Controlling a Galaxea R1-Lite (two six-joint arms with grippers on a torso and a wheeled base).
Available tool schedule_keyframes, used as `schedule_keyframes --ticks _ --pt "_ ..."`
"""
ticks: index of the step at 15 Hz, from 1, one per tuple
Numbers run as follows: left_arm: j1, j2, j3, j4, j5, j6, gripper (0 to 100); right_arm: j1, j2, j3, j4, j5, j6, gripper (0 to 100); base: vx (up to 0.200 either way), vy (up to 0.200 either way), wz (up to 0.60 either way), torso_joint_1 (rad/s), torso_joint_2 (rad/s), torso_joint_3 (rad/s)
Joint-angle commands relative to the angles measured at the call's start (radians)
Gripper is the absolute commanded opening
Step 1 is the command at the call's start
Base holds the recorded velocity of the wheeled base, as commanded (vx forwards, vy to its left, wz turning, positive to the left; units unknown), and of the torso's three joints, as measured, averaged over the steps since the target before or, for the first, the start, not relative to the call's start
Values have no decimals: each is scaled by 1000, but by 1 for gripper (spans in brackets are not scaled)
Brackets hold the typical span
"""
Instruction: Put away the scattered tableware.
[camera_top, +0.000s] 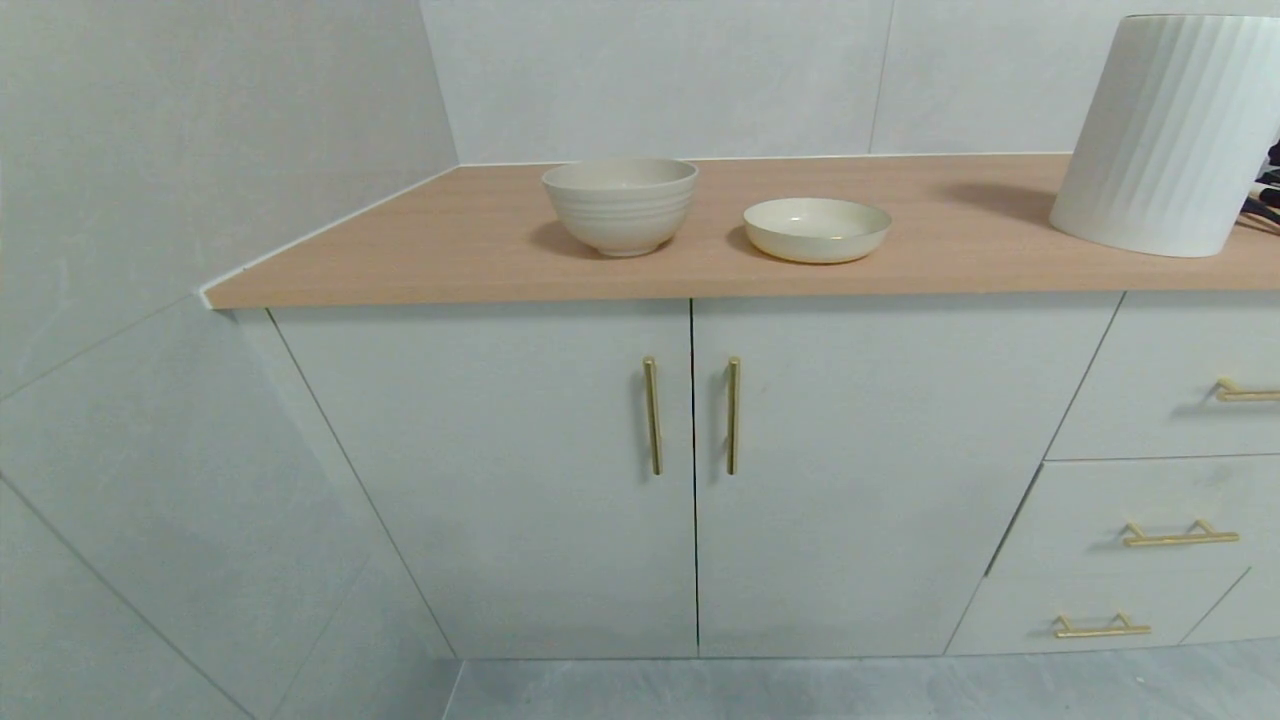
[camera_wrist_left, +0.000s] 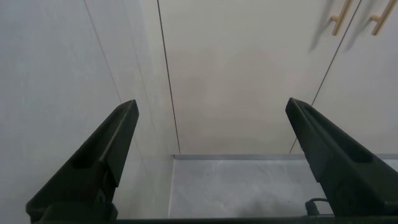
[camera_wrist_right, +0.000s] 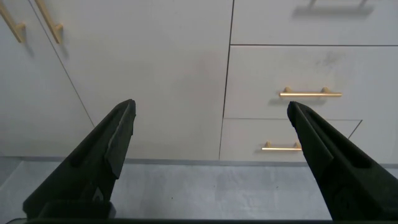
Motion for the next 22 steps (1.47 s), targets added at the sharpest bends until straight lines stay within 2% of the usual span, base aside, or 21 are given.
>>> schedule_keyframes --ticks 1,7,8,9,10,14,16,20,22 --pt "0 0 0 0 0 -1 100 0 1 0 0 -1 0 100 0 0 0 0 0 0" --pt "0 0 0 0 0 1 100 0 1 -3 -3 -2 -10 100 0 0 0 0 0 0" --pt "0 0 0 0 0 1 100 2 10 -58 -8 1 -6 100 0 0 0 0 0 0" --pt "0 0 0 0 0 1 100 2 10 -58 -8 1 -6 100 0 0 0 0 0 0" --pt "0 0 0 0 0 1 100 43 119 -192 4 49 -1 100 0 0 0 0 0 0" --pt "0 0 0 0 0 1 100 87 412 -235 -5 208 -3 100 0 0 0 0 0 0" --pt "0 0 0 0 0 -1 100 123 635 -290 -45 214 -1 100 0 0 0 0 0 0" --pt "0 0 0 0 0 1 100 299 968 -433 -126 213 0 100 0 0 0 0 0 0" --pt "0 0 0 0 0 1 100 362 1172 -505 -261 217 5 100 0 0 0 0 0 0"
